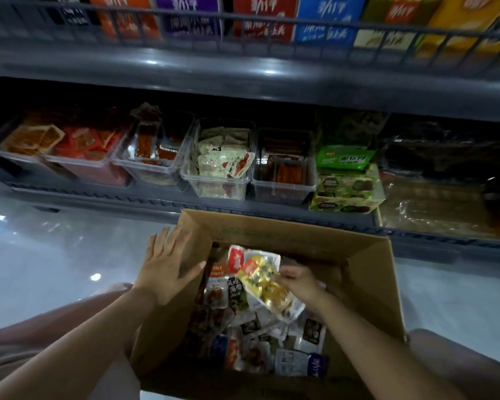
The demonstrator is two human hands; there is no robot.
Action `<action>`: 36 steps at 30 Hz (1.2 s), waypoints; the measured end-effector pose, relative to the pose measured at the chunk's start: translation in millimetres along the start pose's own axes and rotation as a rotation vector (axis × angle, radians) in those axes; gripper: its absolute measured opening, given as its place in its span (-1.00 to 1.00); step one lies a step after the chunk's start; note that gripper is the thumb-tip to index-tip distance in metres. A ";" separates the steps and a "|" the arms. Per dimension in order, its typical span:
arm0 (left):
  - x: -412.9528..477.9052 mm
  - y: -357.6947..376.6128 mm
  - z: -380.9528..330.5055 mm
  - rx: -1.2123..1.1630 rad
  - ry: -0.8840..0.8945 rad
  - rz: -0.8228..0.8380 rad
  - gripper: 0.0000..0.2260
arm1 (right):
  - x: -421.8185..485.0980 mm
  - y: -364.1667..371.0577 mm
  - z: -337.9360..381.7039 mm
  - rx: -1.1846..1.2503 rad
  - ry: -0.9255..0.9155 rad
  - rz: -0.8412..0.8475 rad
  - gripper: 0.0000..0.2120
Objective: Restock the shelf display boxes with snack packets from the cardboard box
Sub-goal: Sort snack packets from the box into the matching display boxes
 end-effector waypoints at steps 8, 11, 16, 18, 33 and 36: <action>23.9 -47.7 -138.2 -1.358 -0.140 0.226 -0.47 | -123.7 -53.6 101.9 0.177 -0.176 -0.011 -0.52; 24.2 -88.2 -167.3 -1.456 -0.082 -0.007 -0.49 | -173.6 -62.0 111.4 0.211 -0.251 -0.016 -0.65; 21.3 -155.5 -194.6 -1.407 0.134 -0.253 -0.82 | -242.4 -82.0 120.7 0.364 -0.448 -0.101 -0.73; 21.5 -169.1 -208.4 -1.304 0.256 -0.190 -0.81 | -260.4 -91.0 129.3 0.348 -0.538 -0.183 -0.48; 20.8 -169.9 -175.6 -1.490 -0.044 -0.228 -0.69 | -259.4 -85.0 131.2 0.393 -0.404 -0.067 -0.82; 23.3 -166.3 -175.5 -1.537 -0.085 -0.237 -0.87 | -254.9 -97.2 123.2 0.496 -0.386 -0.132 -0.74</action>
Point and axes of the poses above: each hand's wrist, its own x-axis towards the middle knuckle, its own y-axis out of the palm, z = x × y, the point moved 10 cm from there along x, towards the middle knuckle, and after that the axes turned 15 degrees about y, right-handed, at the moved point
